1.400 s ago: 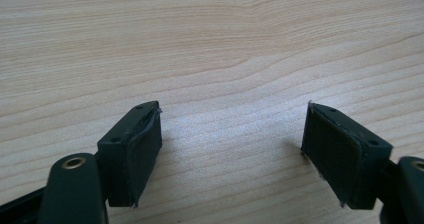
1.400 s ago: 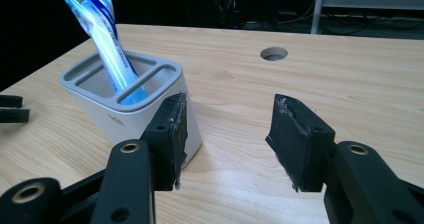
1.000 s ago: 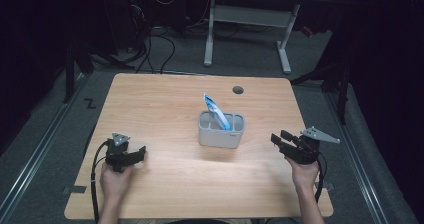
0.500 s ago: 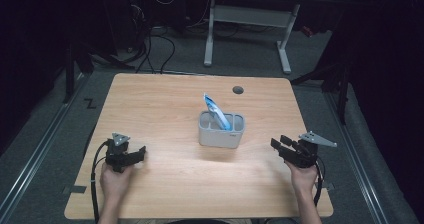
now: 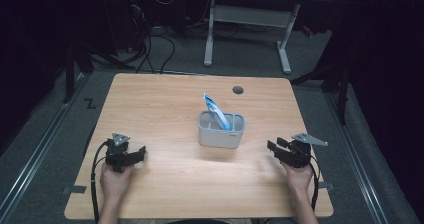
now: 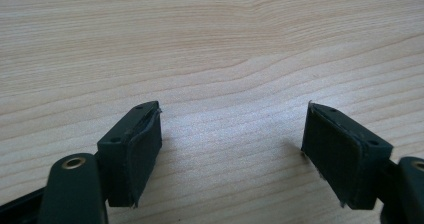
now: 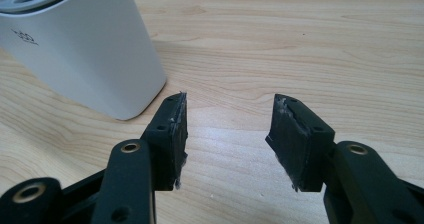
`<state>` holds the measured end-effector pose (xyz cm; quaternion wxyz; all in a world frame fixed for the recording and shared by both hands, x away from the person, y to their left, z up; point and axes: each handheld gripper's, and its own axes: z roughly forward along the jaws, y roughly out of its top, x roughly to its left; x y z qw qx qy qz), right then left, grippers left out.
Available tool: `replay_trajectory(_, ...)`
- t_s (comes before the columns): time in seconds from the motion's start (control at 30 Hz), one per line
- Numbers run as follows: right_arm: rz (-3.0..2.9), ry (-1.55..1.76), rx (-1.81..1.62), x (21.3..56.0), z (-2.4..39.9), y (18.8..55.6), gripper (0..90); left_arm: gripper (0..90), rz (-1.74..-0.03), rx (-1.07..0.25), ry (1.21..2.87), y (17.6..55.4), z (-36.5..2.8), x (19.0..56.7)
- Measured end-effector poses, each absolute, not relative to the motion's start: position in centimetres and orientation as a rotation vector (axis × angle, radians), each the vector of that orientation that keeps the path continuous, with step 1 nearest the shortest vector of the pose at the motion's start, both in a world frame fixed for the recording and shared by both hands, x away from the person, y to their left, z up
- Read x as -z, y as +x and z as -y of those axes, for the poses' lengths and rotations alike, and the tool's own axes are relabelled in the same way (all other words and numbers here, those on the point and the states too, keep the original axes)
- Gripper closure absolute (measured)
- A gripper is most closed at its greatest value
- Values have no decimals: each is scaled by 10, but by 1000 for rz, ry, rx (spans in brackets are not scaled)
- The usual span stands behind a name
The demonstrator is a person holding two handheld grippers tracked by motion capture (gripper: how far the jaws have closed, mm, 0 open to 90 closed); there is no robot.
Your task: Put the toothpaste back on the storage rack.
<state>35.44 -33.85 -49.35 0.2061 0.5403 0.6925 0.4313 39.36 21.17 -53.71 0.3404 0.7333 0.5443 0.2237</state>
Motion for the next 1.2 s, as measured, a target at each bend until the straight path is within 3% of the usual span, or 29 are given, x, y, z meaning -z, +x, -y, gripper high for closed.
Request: replay_trajectory(1.2, -1981, 1488, -992, 518, 329, 375, 484, 241, -1416, -582, 1908, 394, -212, 537)
